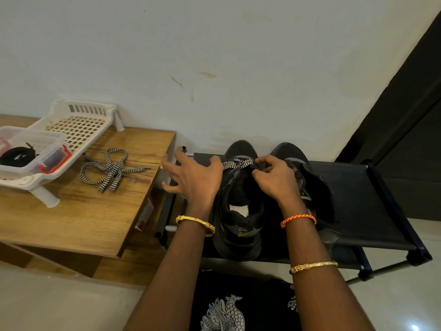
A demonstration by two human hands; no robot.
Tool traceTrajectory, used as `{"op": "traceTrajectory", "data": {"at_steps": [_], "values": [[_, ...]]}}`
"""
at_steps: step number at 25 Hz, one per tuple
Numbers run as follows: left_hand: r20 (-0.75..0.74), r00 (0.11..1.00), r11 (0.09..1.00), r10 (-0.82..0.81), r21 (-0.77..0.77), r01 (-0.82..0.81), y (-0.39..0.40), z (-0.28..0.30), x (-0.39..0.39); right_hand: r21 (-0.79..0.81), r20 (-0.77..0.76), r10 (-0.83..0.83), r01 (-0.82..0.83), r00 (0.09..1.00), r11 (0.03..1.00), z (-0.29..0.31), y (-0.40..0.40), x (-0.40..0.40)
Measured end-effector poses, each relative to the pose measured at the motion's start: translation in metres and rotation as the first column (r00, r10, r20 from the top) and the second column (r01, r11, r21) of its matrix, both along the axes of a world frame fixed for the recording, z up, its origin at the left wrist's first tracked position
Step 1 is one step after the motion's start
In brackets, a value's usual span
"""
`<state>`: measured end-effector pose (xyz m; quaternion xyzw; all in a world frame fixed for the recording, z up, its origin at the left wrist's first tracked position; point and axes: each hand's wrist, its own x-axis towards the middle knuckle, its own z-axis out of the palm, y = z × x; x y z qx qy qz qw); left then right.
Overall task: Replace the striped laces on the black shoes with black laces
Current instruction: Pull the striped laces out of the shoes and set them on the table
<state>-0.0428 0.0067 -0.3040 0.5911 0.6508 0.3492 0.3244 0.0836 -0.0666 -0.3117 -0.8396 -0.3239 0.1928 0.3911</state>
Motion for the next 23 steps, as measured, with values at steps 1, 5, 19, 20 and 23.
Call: {"op": "traceTrajectory", "data": {"at_steps": [1, 5, 19, 20, 23], "values": [[-0.015, 0.999, 0.999, -0.044, 0.002, 0.044, -0.004, 0.000, 0.001, 0.007, 0.030, 0.027, -0.027, 0.999, 1.000, 0.001, 0.001, -0.003], [-0.146, 0.989, 0.998, -0.021, 0.053, 0.029, -0.014, 0.001, 0.001, 0.055, 0.144, 0.093, -0.102, 0.985, 0.993, -0.003, 0.006, -0.011], [-0.049, 0.804, 0.795, -0.592, -0.195, 0.574, -0.012, -0.003, 0.003, -0.060, 0.394, 0.133, -0.119, 0.909, 0.991, -0.008, 0.023, -0.017], [-0.066, 0.801, 0.795, -0.595, -0.192, 0.575, -0.013, -0.005, 0.003, -0.051, 0.402, 0.131, -0.121, 0.906, 0.991, -0.008, 0.023, -0.017], [-0.182, 0.796, 0.816, -0.578, -0.111, 0.567, -0.018, -0.011, 0.006, -0.020, 0.440, 0.098, -0.099, 0.893, 0.995, -0.008, 0.022, -0.018]]}}
